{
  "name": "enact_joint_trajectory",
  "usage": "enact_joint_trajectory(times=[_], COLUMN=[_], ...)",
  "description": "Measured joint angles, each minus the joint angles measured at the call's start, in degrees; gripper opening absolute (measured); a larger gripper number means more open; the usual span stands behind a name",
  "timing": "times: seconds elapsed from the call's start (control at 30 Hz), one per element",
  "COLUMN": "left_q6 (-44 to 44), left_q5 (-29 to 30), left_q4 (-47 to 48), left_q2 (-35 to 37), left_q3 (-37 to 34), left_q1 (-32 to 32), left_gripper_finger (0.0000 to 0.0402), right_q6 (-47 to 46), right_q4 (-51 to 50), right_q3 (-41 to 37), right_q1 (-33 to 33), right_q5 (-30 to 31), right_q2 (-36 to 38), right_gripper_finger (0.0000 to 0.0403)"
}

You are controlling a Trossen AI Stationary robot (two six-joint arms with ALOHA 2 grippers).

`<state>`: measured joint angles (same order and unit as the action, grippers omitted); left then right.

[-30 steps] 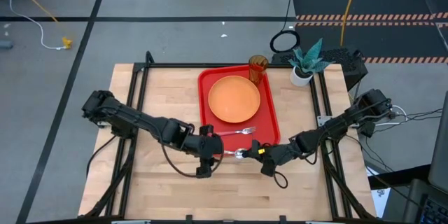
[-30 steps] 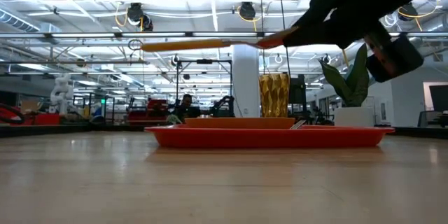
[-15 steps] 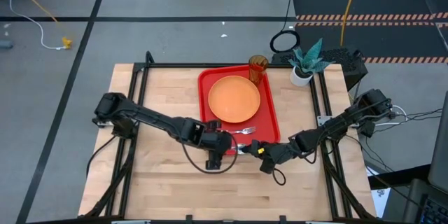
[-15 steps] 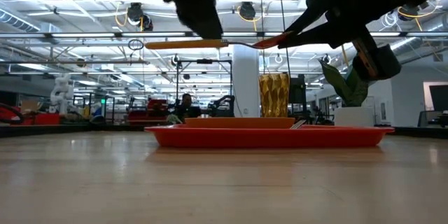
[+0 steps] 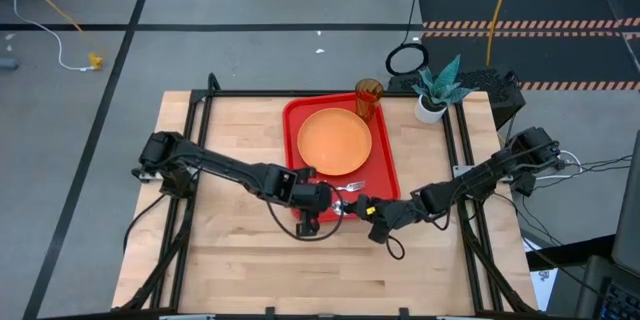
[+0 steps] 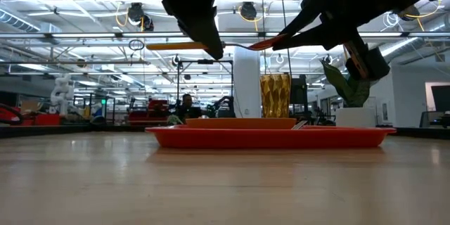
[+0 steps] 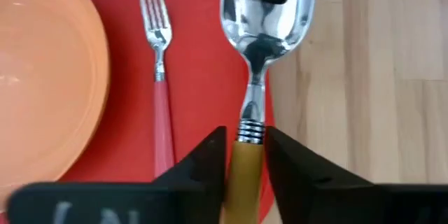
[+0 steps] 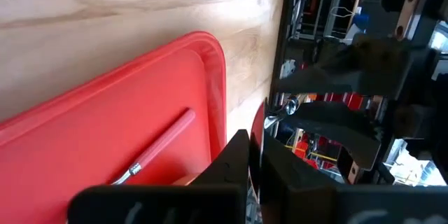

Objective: Pick and place plate/cup/fork/spoon on tray
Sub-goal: Put the yellow spoon on the red serving tray to the bottom of the pink fork

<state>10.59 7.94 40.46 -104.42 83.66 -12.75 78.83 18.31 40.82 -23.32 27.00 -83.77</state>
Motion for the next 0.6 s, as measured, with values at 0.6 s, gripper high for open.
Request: enact_joint_trajectory(times=[0.6], left_q6=[-1.36], left_q5=[1.75], left_q4=[-0.36], left_q2=[0.02], left_q3=[0.0], left_q1=[-0.07], left_gripper_finger=[0.0062], right_q6=[-14.46], right_q4=[0.16], right_q3=[0.0], right_q1=[-2.75], right_q5=[0.27], right_q2=[0.0], right_gripper_finger=[0.013])
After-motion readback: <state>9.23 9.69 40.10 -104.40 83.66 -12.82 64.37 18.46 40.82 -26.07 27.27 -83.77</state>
